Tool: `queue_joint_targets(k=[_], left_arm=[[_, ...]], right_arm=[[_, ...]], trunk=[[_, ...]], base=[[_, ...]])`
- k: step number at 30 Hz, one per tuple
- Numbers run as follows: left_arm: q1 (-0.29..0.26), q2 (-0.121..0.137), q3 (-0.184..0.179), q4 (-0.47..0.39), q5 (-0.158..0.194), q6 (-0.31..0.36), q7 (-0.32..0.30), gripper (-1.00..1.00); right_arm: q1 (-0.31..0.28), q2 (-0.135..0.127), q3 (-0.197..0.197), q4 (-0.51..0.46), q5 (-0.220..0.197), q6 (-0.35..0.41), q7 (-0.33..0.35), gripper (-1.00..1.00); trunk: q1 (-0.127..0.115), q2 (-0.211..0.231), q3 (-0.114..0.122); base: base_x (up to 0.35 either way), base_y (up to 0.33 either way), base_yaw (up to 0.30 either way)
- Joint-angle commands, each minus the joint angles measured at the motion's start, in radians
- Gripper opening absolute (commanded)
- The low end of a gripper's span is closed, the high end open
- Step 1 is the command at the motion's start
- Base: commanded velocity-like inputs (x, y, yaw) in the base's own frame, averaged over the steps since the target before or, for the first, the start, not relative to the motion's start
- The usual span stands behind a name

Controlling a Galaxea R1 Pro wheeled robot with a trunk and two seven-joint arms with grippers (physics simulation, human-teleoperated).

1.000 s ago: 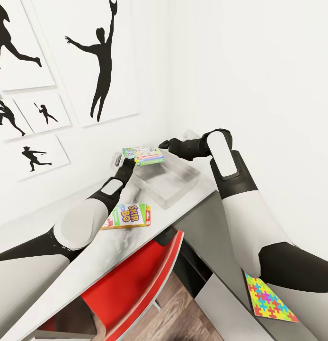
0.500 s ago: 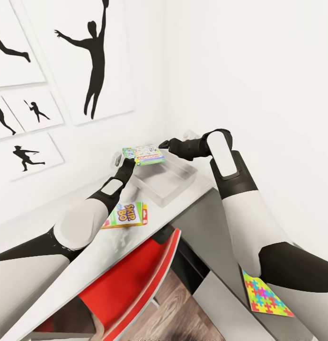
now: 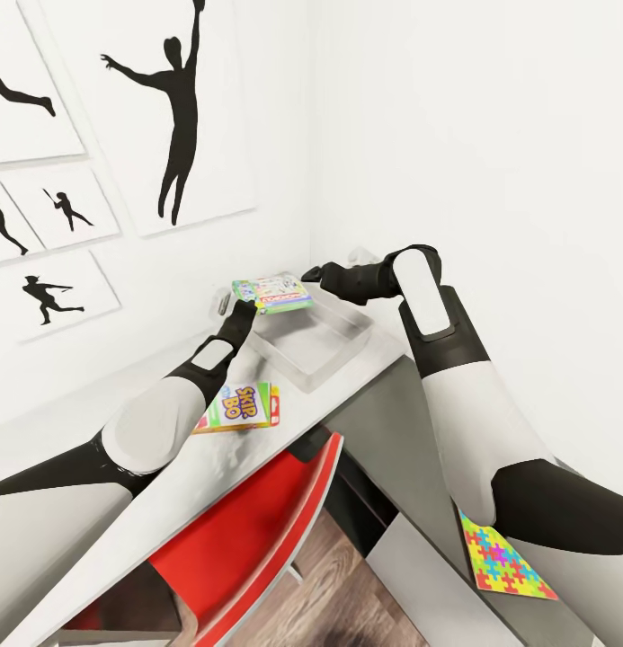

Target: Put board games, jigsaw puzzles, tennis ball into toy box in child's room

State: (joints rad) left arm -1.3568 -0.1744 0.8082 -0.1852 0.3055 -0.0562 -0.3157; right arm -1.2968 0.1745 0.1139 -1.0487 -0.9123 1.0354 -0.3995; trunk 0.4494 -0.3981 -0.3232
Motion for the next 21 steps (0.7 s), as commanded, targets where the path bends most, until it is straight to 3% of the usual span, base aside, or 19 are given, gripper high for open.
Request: queue_joint_targets(k=[1,21], left_arm=[[-0.001,0.0,0.0,0.0,0.004,-0.001,0.0,-1.0],[-0.001,0.0,-0.005,0.008,-0.002,0.022,0.007,-1.0]], right_arm=[[-0.001,0.0,0.0,-0.001,-0.01,0.002,-0.01,1.0],[-0.001,0.0,0.002,-0.008,-0.009,0.001,-0.012,1.0]], trunk=[[0.001,-0.002,-0.002],[0.001,-0.002,-0.002]], base=[[0.0,0.0,0.0],[0.0,0.0,0.0]])
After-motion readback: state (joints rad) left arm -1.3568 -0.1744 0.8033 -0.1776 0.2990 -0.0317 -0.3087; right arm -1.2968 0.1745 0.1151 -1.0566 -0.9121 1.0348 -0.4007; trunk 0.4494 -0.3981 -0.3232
